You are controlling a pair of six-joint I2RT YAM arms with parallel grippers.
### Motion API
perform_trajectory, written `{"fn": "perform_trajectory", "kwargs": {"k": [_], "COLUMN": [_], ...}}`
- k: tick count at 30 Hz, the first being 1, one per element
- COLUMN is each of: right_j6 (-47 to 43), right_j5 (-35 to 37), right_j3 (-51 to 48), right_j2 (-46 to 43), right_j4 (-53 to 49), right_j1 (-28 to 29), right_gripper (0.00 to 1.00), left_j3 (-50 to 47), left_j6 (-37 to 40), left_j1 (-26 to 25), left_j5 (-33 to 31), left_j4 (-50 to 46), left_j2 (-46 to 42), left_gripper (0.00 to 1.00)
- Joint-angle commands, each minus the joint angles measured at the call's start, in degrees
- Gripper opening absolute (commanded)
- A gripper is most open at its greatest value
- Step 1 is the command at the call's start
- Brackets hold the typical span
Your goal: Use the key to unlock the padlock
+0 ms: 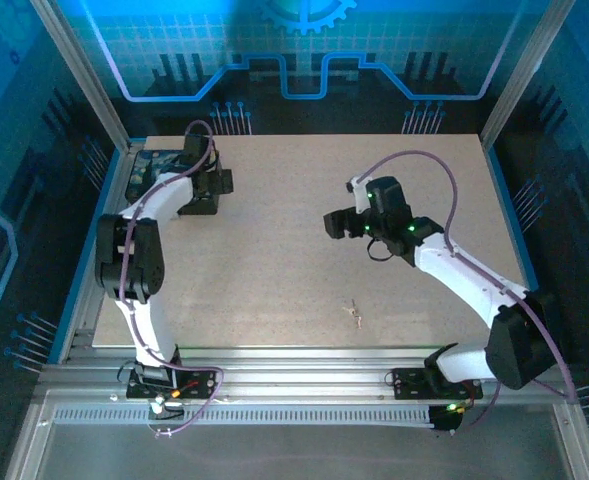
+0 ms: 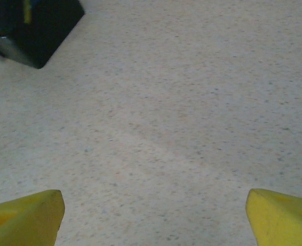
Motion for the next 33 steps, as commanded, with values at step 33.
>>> {"fn": "perform_trajectory", "kwargs": {"k": [33], "right_j6": [7.1], "right_j5": [-6.5], "right_j3": [-3.2], "right_j2": [-7.9], "right_j4": [-4.4], "right_j1": [-6.9], "right_gripper": [0.84], "left_j3": [-1.8], "left_j6": [-11.9], "left_j1": [-24.4], "left_j5": [10.4], "left_j4": [-6.8], "left_j2": [3.0], "left_gripper": [0.72]}}
